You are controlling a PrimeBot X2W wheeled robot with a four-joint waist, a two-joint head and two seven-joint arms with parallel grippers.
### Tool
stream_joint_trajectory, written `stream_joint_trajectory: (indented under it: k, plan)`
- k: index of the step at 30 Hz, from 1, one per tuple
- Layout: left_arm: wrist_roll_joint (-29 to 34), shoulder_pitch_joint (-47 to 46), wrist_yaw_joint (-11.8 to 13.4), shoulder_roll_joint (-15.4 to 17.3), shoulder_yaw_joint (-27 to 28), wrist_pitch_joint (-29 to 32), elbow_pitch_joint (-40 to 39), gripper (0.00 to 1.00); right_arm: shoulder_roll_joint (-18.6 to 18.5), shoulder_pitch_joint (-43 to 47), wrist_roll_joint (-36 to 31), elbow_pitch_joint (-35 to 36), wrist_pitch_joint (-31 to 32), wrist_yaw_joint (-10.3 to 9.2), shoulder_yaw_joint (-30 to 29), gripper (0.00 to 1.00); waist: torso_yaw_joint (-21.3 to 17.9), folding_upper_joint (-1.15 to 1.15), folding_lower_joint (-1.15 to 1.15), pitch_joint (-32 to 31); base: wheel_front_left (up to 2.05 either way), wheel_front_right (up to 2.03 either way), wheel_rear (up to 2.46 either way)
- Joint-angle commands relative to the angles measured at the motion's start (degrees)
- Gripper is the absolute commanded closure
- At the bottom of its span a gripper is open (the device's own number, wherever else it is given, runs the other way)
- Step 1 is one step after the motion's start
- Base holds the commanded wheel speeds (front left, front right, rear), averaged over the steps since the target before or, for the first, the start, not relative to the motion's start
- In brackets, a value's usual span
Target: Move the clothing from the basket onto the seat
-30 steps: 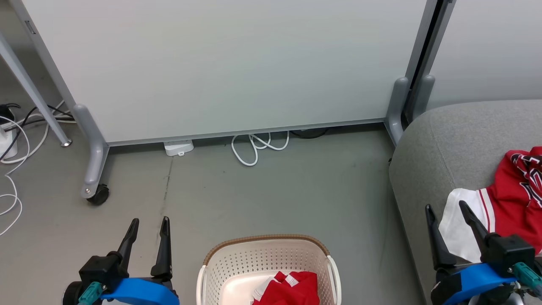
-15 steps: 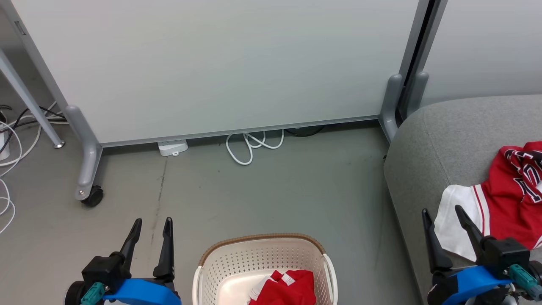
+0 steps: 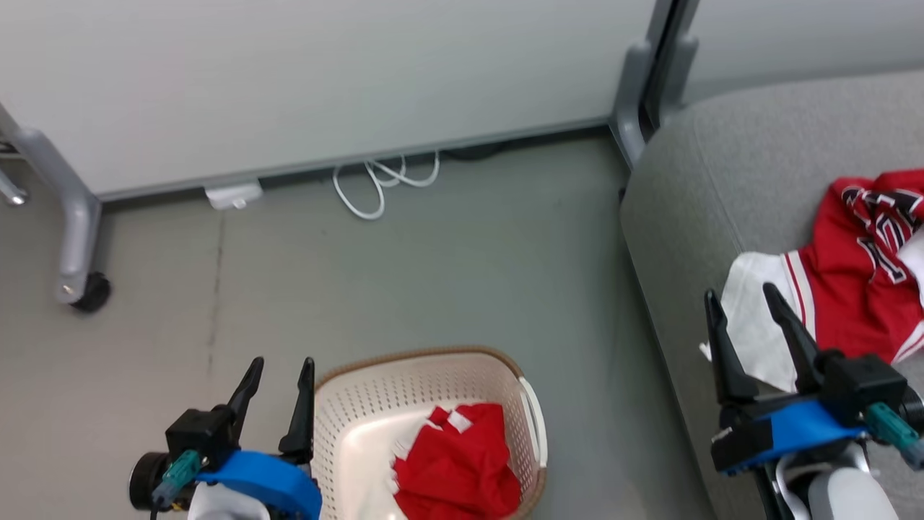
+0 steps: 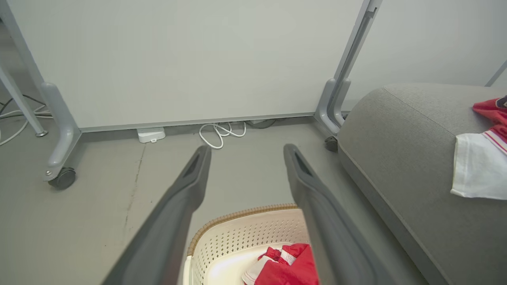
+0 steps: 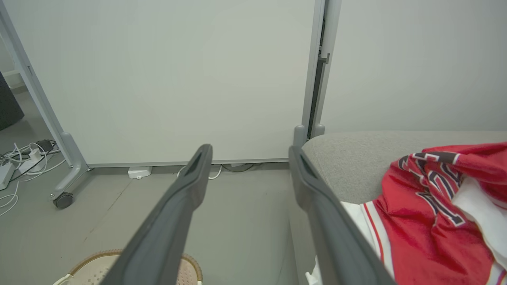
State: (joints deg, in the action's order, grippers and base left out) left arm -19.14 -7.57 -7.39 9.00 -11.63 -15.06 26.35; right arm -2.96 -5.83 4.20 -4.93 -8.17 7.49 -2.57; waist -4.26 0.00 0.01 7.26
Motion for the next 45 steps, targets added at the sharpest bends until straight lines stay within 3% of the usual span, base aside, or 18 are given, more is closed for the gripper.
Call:
stream_joint_trajectory:
  k: [1, 16, 25, 33, 37, 45]
  plan:
    - [0.05, -1.72, -0.09, 0.34, -0.21, -0.17, 0.58, 0.00, 0.12, -1.56, 0.26, -0.07, -0.55, 0.01, 0.40, 0.00, -3.19, 0.00, -0.01, 5.52, 0.00, 0.00, 0.00]
    - [-1.95, -17.28, -0.09, 2.42, -8.13, -0.16, 14.70, 0.00, 0.13, -14.57, 1.96, -0.92, -4.82, 0.01, 5.01, 0.00, -11.09, 0.00, -0.01, 26.54, 0.00, 0.00, 0.00]
    - [-2.05, -25.36, -0.09, 5.34, -17.58, 0.68, 22.08, 0.00, 0.14, -16.95, 3.01, -0.06, -5.99, 0.01, 6.99, 0.00, -13.83, 0.00, -0.01, 33.69, 0.00, 0.00, 0.00]
    - [1.54, -31.49, -0.09, 9.73, -28.49, 2.13, 26.23, 0.00, 0.14, -17.93, 4.19, 2.13, -6.43, 0.01, 9.14, 0.00, -16.48, 0.00, -0.01, 38.72, 0.00, 0.00, 0.00]
    - [1.82, -34.46, -0.09, 13.25, -36.13, 3.70, 27.52, 0.00, 0.13, -18.55, 6.51, 2.98, -6.70, 0.01, 11.39, 0.00, -18.15, 0.00, -0.01, 41.14, 0.00, 0.00, 0.00]
    - [2.05, -38.63, -0.09, 17.62, -46.12, 4.77, 27.71, 0.00, 0.13, -18.89, 8.07, 3.71, -6.98, 0.01, 13.42, 0.00, -19.93, 0.00, -0.01, 43.60, 0.00, 0.00, 0.00]
